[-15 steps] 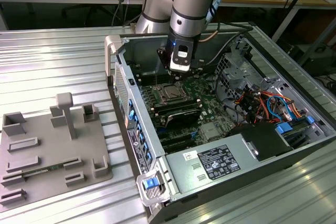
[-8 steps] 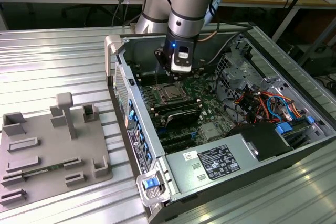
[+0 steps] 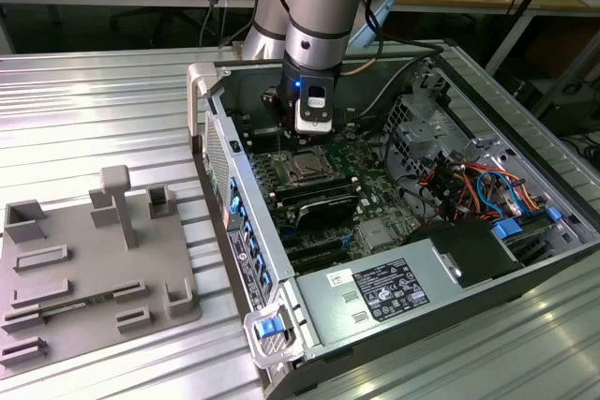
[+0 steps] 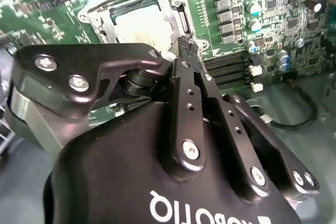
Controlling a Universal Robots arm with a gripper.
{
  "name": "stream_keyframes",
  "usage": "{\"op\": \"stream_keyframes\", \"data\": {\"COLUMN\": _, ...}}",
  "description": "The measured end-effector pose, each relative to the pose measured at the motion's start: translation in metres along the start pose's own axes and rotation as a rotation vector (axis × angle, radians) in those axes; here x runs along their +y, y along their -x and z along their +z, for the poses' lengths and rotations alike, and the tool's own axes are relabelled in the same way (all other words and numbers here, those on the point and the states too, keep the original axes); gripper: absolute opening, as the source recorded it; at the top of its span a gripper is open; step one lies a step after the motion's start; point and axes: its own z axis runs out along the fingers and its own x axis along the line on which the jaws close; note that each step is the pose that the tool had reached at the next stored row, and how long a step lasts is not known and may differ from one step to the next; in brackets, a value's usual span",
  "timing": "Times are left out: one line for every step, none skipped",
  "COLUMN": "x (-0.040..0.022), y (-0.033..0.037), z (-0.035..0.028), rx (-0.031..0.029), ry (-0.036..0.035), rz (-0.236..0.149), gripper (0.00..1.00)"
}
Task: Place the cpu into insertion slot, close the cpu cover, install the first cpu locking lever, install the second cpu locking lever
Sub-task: 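Install the first cpu locking lever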
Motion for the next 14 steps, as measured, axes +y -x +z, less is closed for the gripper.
{"op": "stream_keyframes", "data": {"x": 0.0000, "y": 0.0000, "z": 0.0000, "rx": 0.0012, "ry": 0.0005, "rz": -0.020, "gripper": 0.11}}
{"op": "stream_keyframes", "data": {"x": 0.0000, "y": 0.0000, "z": 0.0001, "rx": 0.0027, "ry": 0.0015, "rz": -0.043, "gripper": 0.11}}
{"op": "stream_keyframes", "data": {"x": 0.0000, "y": 0.0000, "z": 0.0001, "rx": 0.0045, "ry": 0.0024, "rz": -0.072, "gripper": 0.11}}
{"op": "stream_keyframes", "data": {"x": 0.0000, "y": 0.0000, "z": 0.0002, "rx": 0.0059, "ry": 0.0032, "rz": -0.093, "gripper": 0.11}}
{"op": "stream_keyframes", "data": {"x": -0.0001, "y": 0.0000, "z": 0.0002, "rx": 0.0073, "ry": 0.0038, "rz": -0.111, "gripper": 0.11}}
{"op": "stream_keyframes", "data": {"x": 0.0000, "y": 0.0000, "z": 0.0003, "rx": 0.0090, "ry": 0.0047, "rz": -0.138, "gripper": 0.11}}
{"op": "stream_keyframes", "data": {"x": -0.0001, "y": -0.0001, "z": 0.0003, "rx": 0.0104, "ry": 0.0055, "rz": -0.161, "gripper": 0.11}}
{"op": "stream_keyframes", "data": {"x": -0.0001, "y": -0.0001, "z": 0.0003, "rx": 0.0114, "ry": 0.0060, "rz": -0.178, "gripper": 0.11}}
{"op": "stream_keyframes", "data": {"x": -0.0001, "y": -0.0001, "z": 0.0003, "rx": 0.0129, "ry": 0.0067, "rz": -0.201, "gripper": 0.11}}
{"op": "stream_keyframes", "data": {"x": -0.0002, "y": -0.0002, "z": 0.0002, "rx": 0.0136, "ry": 0.0070, "rz": -0.213, "gripper": 0.11}}
{"op": "stream_keyframes", "data": {"x": -0.0004, "y": -0.0003, "z": 0.0003, "rx": 0.0148, "ry": 0.0078, "rz": -0.232, "gripper": 0.11}}
{"op": "stream_keyframes", "data": {"x": -0.0004, "y": -0.0003, "z": 0.0003, "rx": 0.0159, "ry": 0.0083, "rz": -0.251, "gripper": 0.11}}
{"op": "stream_keyframes", "data": {"x": -0.0004, "y": -0.0004, "z": 0.0003, "rx": 0.0174, "ry": 0.0091, "rz": -0.275, "gripper": 0.11}}
{"op": "stream_keyframes", "data": {"x": -0.0004, "y": -0.0003, "z": 0.0002, "rx": 0.0185, "ry": 0.0096, "rz": -0.293, "gripper": 0.11}}
